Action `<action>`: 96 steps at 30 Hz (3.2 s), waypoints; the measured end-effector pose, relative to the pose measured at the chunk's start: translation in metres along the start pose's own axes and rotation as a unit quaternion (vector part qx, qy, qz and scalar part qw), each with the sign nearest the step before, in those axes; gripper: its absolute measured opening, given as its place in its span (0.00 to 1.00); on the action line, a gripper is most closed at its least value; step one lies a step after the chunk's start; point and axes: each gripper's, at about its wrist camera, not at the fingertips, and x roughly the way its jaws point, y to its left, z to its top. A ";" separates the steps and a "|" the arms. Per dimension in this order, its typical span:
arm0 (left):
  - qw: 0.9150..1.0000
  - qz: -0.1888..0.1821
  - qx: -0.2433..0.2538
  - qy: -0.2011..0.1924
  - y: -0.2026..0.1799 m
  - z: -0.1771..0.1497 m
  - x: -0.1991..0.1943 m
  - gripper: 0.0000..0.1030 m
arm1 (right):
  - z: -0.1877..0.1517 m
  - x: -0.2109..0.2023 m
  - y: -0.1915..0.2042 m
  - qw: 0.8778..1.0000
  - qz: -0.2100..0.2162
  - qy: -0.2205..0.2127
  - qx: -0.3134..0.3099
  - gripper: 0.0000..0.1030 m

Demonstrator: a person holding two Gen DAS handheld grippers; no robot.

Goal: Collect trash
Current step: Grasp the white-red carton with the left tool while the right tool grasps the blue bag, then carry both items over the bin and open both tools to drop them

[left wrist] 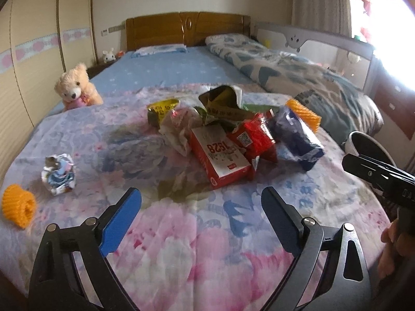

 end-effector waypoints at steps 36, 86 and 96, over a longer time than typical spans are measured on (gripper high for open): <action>0.996 -0.048 0.004 0.073 -0.013 -0.003 0.045 0.52 | 0.008 0.050 -0.018 0.997 0.044 0.059 0.035 0.19; 0.952 -0.237 0.194 0.027 -0.230 0.024 0.007 0.52 | -0.020 -0.096 -0.180 0.982 -0.092 -0.010 0.163 0.19; 0.940 -0.260 0.219 0.036 -0.276 0.035 0.018 0.52 | -0.012 -0.095 -0.207 0.979 -0.109 0.002 0.171 0.19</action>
